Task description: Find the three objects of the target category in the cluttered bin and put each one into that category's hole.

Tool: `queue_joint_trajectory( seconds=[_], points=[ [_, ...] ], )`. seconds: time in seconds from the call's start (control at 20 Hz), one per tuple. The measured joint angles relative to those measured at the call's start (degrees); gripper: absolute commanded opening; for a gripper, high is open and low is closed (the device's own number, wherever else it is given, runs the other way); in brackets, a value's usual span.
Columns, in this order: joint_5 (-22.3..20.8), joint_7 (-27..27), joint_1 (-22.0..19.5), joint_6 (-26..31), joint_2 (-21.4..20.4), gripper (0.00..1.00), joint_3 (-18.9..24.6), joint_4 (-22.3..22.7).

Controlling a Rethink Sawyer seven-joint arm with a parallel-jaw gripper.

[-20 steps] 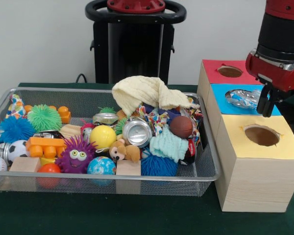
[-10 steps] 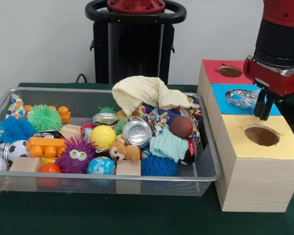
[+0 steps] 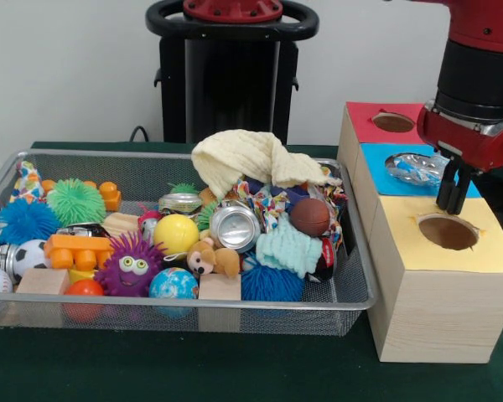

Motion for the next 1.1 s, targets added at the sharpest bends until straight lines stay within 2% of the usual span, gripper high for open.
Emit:
queue_joint_trajectory(
  seconds=[0.85, 1.1],
  points=[
    [0.0, 0.0, 0.0, -0.5, -0.2, 0.0, 0.0, 0.4],
    [0.0, 0.0, -0.2, -0.5, -1.0, 0.0, 0.0, 2.0]
  ],
)
